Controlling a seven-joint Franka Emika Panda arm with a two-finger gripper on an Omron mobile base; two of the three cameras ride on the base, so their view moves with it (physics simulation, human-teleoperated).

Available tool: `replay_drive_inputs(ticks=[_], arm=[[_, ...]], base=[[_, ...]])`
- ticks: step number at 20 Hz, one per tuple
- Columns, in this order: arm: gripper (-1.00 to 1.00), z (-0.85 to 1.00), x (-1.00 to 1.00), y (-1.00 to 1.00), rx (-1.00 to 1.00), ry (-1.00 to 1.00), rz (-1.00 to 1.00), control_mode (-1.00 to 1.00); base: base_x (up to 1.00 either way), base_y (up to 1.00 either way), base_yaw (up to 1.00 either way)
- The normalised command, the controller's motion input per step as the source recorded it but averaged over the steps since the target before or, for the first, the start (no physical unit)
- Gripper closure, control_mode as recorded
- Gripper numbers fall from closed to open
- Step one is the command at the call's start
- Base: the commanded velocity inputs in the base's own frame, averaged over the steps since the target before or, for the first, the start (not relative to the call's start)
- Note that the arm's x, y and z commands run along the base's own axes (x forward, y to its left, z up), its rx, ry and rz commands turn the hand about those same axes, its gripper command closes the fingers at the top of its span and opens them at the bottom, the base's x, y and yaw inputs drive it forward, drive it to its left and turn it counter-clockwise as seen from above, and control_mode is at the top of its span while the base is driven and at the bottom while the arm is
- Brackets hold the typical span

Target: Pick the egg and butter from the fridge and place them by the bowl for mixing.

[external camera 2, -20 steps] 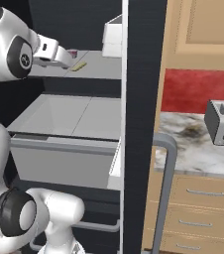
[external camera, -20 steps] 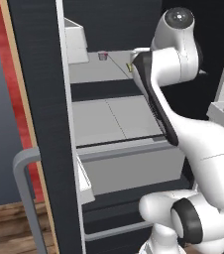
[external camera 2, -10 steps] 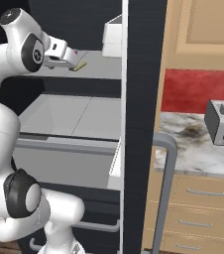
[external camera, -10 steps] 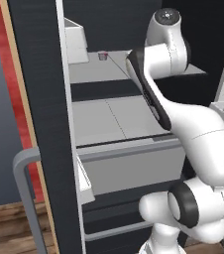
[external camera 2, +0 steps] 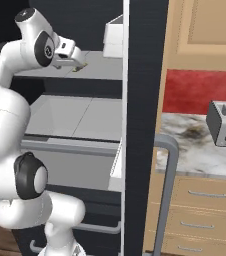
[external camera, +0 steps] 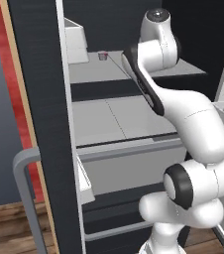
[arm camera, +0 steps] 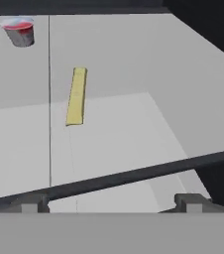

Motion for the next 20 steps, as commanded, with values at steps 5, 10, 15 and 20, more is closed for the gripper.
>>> replay_drive_inputs(ticks=[5, 10, 15, 20], arm=[[-1.00, -0.17, 0.51, 0.00, 0.00, 0.02, 0.00, -1.00], [-1.00, -0.13, 0.54, 0.04, 0.00, 0.04, -0.01, -1.00], [-1.00, -0.08, 0.58, 0.09, 0.00, 0.06, -0.02, -1.00], [-1.00, -0.06, 0.56, 0.03, 0.00, 0.05, -0.01, -1.00]], base=[[0.00, 0.00, 0.00], [0.00, 0.00, 0.00], [0.00, 0.00, 0.00], [0.00, 0.00, 0.00]])
